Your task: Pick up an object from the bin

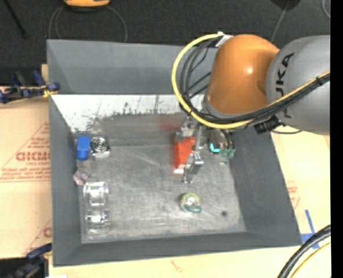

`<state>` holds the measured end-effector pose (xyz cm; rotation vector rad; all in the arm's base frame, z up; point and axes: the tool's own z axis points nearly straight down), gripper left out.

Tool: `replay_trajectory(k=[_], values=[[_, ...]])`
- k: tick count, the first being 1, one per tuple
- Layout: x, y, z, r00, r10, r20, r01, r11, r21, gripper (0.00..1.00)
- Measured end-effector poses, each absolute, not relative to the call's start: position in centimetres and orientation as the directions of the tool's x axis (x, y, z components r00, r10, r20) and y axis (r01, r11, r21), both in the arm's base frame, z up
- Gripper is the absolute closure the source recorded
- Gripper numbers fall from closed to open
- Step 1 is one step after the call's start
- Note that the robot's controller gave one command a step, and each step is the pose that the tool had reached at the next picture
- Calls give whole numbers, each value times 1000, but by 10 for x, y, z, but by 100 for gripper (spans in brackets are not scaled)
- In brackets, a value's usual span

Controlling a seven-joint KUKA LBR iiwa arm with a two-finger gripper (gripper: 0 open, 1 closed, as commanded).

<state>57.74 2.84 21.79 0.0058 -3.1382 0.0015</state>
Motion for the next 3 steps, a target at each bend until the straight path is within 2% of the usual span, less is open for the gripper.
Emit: replay_trajectory(k=[1, 2, 3], values=[[501, -32, 90, -991, -130, 8, -130, 991, -1, 0], [504, -31, 94, -991, -131, -3, -131, 991, -2, 100], [510, -20, 224, -889, -457, -8, -457, 889, -5, 100]])
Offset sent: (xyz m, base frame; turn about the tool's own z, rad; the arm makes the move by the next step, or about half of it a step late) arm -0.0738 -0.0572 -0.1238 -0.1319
